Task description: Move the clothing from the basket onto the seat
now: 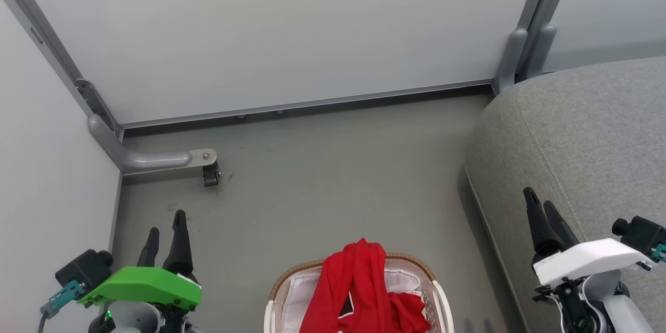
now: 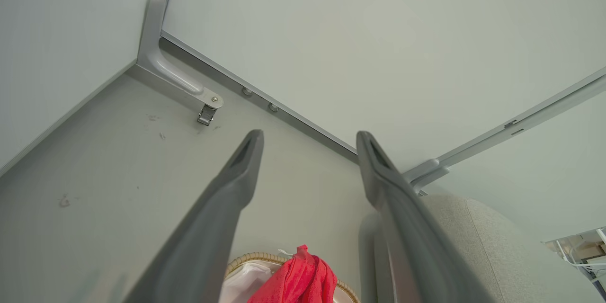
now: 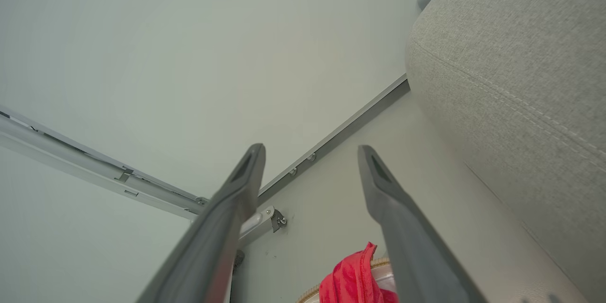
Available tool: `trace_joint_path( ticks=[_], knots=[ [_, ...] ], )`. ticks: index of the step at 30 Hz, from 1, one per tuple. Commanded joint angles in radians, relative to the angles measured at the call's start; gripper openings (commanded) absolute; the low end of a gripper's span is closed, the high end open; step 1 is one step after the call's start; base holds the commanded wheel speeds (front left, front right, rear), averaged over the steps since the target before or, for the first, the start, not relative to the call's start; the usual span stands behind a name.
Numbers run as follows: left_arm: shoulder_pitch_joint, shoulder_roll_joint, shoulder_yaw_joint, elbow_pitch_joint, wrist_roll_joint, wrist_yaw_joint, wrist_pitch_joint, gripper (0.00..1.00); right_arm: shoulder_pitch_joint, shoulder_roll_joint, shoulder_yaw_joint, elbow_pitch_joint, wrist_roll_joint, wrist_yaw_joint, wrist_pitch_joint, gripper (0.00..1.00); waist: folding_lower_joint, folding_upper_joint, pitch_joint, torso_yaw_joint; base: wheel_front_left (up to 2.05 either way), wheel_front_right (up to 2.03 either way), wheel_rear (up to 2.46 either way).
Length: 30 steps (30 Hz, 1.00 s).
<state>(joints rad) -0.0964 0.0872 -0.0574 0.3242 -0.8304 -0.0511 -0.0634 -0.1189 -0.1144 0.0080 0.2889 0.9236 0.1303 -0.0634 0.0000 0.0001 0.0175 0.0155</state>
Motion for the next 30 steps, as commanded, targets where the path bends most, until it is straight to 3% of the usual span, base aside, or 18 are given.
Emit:
trace_joint_path(
  ticks=[1, 15, 30],
  knots=[
    [-0.027, 0.015, -0.01, -0.009, 0.041, 0.009, -0.012, 1.0, -0.026, -0.014, 0.004, -0.005, -0.037, 0.0, -0.013, 1.0, 0.0, -0.0001, -0.001, 0.001, 0.0, 0.0, 0.0],
    [-0.024, 0.046, -0.08, -0.034, 0.215, 0.052, -0.055, 1.0, -0.029, -0.018, 0.02, 0.006, -0.213, 0.0, -0.056, 1.0, 0.0, -0.0001, 0.0, 0.005, 0.0, 0.0, 0.0],
    [-0.022, 0.05, -0.084, -0.119, 0.364, 0.08, -0.095, 1.0, -0.034, -0.008, -0.007, -0.108, -0.364, 0.0, -0.096, 1.0, 0.0, -0.0001, 0.01, 0.006, 0.0, 0.0, 0.0]
  ],
)
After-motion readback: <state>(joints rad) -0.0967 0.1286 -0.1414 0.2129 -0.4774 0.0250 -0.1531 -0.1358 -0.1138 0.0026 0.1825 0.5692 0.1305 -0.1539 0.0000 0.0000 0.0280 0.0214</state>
